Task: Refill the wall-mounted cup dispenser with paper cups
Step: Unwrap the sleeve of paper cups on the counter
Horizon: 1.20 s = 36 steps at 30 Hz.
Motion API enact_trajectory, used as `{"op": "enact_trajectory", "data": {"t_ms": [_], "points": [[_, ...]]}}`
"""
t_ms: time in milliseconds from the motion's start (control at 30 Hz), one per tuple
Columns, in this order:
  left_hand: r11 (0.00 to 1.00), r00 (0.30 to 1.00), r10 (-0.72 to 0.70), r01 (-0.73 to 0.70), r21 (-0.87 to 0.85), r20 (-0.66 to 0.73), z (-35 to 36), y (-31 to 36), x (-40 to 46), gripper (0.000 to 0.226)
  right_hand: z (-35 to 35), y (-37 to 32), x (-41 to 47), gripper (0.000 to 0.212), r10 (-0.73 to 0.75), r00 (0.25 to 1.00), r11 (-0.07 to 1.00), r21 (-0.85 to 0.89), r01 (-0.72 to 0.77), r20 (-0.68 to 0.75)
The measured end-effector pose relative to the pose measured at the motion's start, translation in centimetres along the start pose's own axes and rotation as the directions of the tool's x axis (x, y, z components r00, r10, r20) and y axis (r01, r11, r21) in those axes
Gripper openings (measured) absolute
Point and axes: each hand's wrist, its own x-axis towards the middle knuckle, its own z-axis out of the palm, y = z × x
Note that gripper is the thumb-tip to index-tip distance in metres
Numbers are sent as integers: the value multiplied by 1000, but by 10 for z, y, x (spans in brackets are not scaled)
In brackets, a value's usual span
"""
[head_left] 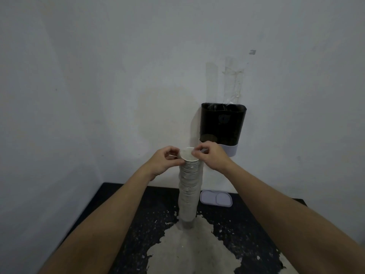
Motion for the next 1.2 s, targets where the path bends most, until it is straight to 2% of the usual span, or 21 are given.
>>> {"op": "enact_trajectory", "data": {"t_ms": [167, 267, 467, 567, 667, 800, 867, 967, 1033, 1100, 1200], "points": [[989, 995, 84, -77, 126, -52, 3, 3, -1, 21, -3, -1, -5, 34, 45, 994, 983, 174, -61, 99], [966, 990, 131, -117, 230, -47, 3, 3, -1, 9, -6, 5, -9, 32, 52, 983, 973, 212, -90, 178], [924, 974, 202, -156, 348, -100, 13, 3, -1, 8, 3, 8, -15, 15, -67, 998, 985, 162, 63, 19], [915, 963, 243, -187, 359, -120, 14, -2, -1, 14, 8, 12, -19, 17, -187, 979, 982, -5, 188, -77], [882, 941, 309, -229, 412, -137, 16, -11, -2, 26, 13, 18, -24, 21, -218, 975, 969, -127, 210, -49], [899, 955, 269, -202, 388, -128, 18, -23, -8, 26, 20, 31, -32, 16, -200, 979, 977, -87, 197, -29], [924, 971, 217, -171, 341, -101, 15, -25, -9, 14, 21, 33, -34, 30, -167, 984, 984, -64, 164, -53], [959, 977, 188, -161, 235, -99, 12, -16, -9, 8, 19, 29, -32, 60, -30, 995, 992, 116, 41, -94], [983, 982, 134, -115, 146, -129, 14, -8, -9, 27, 17, 25, -26, 80, 12, 999, 977, 213, -1, -49], [996, 994, 69, -64, 62, -86, 19, 1, -8, 54, 16, 20, -19, 99, 11, 1000, 965, 263, -17, 24], [999, 1000, 27, -27, 26, 10, 28, 3, -5, 70, 19, 17, -12, 108, -18, 989, 973, 232, -17, 146]]}}
